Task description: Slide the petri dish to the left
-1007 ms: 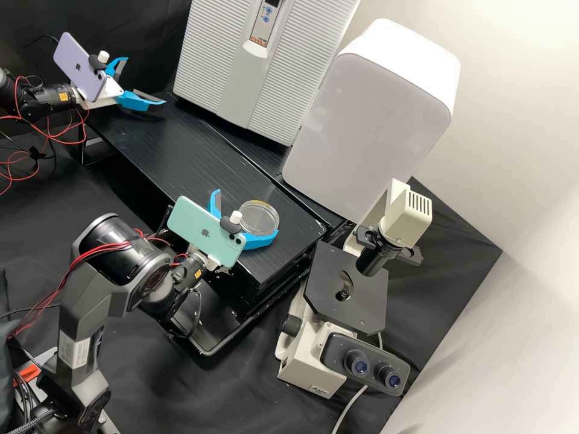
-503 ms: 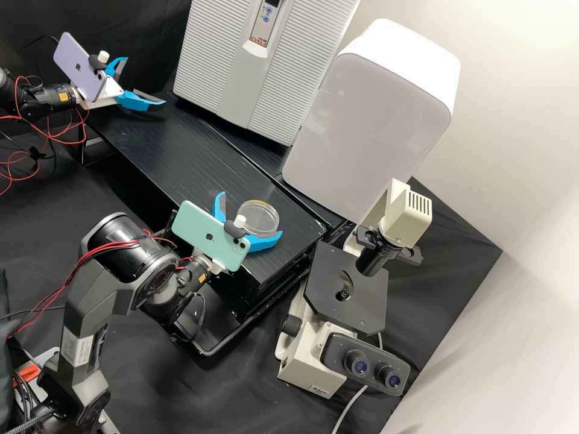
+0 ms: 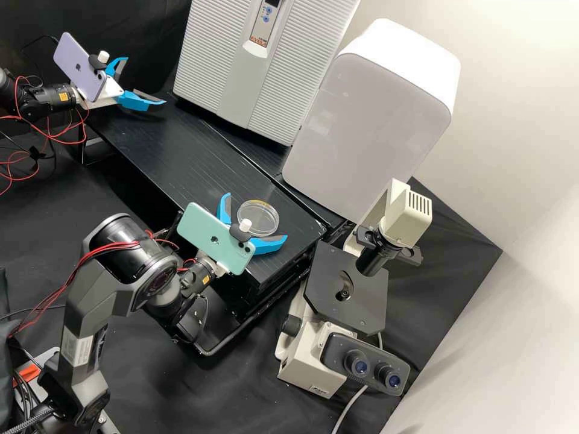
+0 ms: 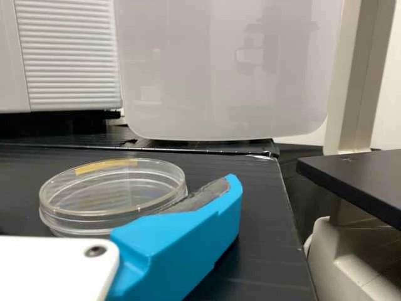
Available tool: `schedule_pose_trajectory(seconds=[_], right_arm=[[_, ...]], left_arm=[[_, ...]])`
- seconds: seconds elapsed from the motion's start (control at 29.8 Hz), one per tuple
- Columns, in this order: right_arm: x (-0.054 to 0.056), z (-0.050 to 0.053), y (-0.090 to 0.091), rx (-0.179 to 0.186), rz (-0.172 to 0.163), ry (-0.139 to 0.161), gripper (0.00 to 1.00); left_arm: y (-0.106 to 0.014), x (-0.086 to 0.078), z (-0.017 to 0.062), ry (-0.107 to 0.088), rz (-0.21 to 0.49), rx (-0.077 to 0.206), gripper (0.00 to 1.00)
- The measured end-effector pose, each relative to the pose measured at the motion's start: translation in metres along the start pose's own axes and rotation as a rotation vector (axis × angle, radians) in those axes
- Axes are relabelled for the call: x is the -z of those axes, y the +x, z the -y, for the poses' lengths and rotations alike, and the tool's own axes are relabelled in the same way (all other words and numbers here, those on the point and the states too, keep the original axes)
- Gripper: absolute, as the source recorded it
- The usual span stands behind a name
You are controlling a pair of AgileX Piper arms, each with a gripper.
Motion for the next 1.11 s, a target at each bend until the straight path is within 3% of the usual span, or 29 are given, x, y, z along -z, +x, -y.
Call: schedule_pose_trajectory(seconds=[0.17,0.4,0.44,1.11], right_arm=[[0.0003,0.0006,0.0074,0.021,-0.024,0.018,1.0],[0.0009,0.001,0.0086,0.03,-0.032,0.026,1.0],[0.0009,0.001,0.0086,0.03,-0.032,0.026,0.0],[-0.0012,0.0013,0.0111,0.042,-0.018,0.025,0.0]], left_arm=[[0.0,0.0,0.0,0.0,0.0,0.0,1.0],[0.0,0.0,0.0,0.0,0.0,0.0,1.0],[0.0,0.0,0.0,0.0,0.0,0.0,1.0],[0.0,0.0,0.0,0.0,0.0,0.0,1.0]])
